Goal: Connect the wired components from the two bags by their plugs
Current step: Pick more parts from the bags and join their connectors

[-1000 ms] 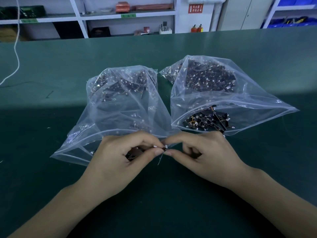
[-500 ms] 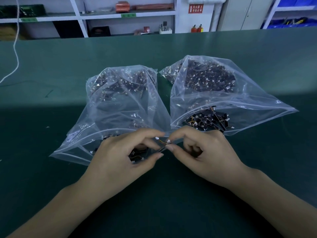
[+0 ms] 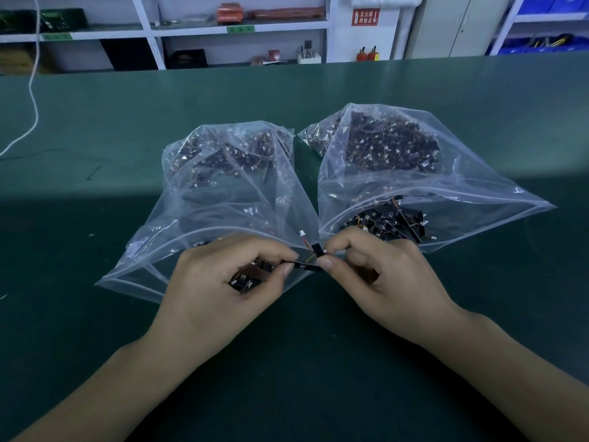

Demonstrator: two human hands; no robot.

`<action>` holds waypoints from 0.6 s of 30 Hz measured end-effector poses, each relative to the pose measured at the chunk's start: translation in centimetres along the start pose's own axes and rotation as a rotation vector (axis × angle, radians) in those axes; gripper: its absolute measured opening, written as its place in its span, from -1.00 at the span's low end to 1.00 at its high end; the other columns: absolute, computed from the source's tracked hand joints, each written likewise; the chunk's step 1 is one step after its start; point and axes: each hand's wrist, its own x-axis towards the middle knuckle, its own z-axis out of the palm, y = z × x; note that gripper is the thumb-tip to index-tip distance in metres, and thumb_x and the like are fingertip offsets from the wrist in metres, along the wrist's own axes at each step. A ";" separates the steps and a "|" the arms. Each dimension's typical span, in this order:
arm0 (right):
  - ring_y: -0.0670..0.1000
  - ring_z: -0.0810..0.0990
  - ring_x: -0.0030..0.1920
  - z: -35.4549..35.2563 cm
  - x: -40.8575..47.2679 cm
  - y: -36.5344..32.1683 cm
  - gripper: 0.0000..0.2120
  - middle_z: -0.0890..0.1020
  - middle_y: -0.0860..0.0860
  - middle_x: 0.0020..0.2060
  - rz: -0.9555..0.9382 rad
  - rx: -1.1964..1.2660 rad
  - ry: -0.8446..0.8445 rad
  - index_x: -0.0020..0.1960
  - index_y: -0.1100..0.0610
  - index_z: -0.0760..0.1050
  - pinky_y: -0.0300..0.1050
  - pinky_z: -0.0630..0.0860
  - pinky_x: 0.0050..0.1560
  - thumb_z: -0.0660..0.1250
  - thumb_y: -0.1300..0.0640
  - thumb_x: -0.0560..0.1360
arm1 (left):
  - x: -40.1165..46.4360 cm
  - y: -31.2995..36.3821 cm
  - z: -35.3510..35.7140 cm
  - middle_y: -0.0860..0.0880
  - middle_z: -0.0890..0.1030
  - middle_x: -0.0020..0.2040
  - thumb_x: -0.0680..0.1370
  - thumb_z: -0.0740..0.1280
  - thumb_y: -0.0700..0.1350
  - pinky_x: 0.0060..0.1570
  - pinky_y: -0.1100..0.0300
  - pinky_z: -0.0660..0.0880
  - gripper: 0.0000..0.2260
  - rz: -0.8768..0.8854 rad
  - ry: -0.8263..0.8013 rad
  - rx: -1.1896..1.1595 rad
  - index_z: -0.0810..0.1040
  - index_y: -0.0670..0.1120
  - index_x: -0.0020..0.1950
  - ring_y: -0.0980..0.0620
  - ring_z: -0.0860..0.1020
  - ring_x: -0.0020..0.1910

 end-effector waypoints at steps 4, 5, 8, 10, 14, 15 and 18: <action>-0.05 0.25 -0.49 -0.2 0.0 0.1 -0.83 0.25 -0.15 -0.50 0.035 -0.015 0.017 -0.02 -0.03 0.50 -0.24 0.19 -0.37 0.29 -0.08 0.69 | 0.0 0.0 -0.1 0.07 0.72 -0.09 0.51 0.51 -0.28 -0.14 0.20 0.64 -0.89 -0.001 0.001 -0.016 0.75 -0.12 0.01 0.04 0.71 -0.12; -0.05 0.25 -0.50 -0.2 0.0 0.1 -0.83 0.26 -0.16 -0.50 0.042 -0.008 0.022 -0.02 -0.02 0.50 -0.26 0.18 -0.37 0.30 -0.06 0.69 | 0.0 0.0 -0.1 0.07 0.71 -0.10 0.51 0.50 -0.28 -0.14 0.20 0.64 -0.88 -0.016 -0.002 -0.035 0.75 -0.12 0.00 0.01 0.71 -0.13; -0.05 0.27 -0.51 -0.4 0.0 0.2 -0.85 0.32 -0.21 -0.50 0.059 0.014 0.044 -0.04 0.01 0.51 -0.27 0.19 -0.37 0.33 -0.01 0.68 | -0.2 0.1 -0.1 0.07 0.68 -0.11 0.51 0.49 -0.24 -0.17 0.22 0.63 -0.90 -0.082 -0.020 -0.131 0.72 -0.07 -0.02 -0.02 0.68 -0.15; -0.05 0.29 -0.51 -0.5 0.0 0.3 -0.84 0.33 -0.22 -0.50 0.053 0.037 0.032 -0.06 0.01 0.51 -0.24 0.22 -0.37 0.33 -0.02 0.68 | -0.2 0.2 -0.1 0.07 0.69 -0.10 0.52 0.46 -0.16 -0.16 0.26 0.61 -0.92 -0.104 -0.031 -0.190 0.71 -0.03 -0.01 -0.02 0.68 -0.14; -0.13 0.30 -0.47 -0.8 0.1 0.4 -0.81 0.35 -0.16 -0.47 -0.077 -0.020 -0.110 -0.08 0.03 0.61 -0.22 0.29 -0.37 0.39 -0.05 0.63 | -0.3 0.4 -0.1 0.09 0.71 -0.10 0.55 0.47 -0.09 -0.21 0.13 0.67 -0.93 -0.125 0.006 -0.252 0.71 0.06 0.01 0.00 0.72 -0.15; -0.14 0.29 -0.46 -0.9 0.1 0.5 -0.81 0.36 -0.15 -0.47 -0.106 -0.040 -0.134 -0.09 0.02 0.64 -0.24 0.31 -0.38 0.41 -0.07 0.61 | -0.4 0.4 0.0 0.09 0.72 -0.09 0.57 0.47 -0.07 -0.22 0.09 0.69 -0.92 -0.143 0.017 -0.256 0.72 0.09 0.03 0.00 0.72 -0.16; -0.12 0.33 -0.44 -1.0 0.2 0.8 -0.81 0.38 -0.14 -0.45 -0.133 -0.041 -0.212 -0.11 -0.03 0.69 -0.19 0.39 -0.39 0.46 -0.11 0.59 | -0.3 0.4 0.0 0.10 0.72 -0.07 0.61 0.50 -0.13 -0.21 0.11 0.69 -0.86 -0.109 0.026 -0.198 0.76 0.05 0.14 0.03 0.73 -0.19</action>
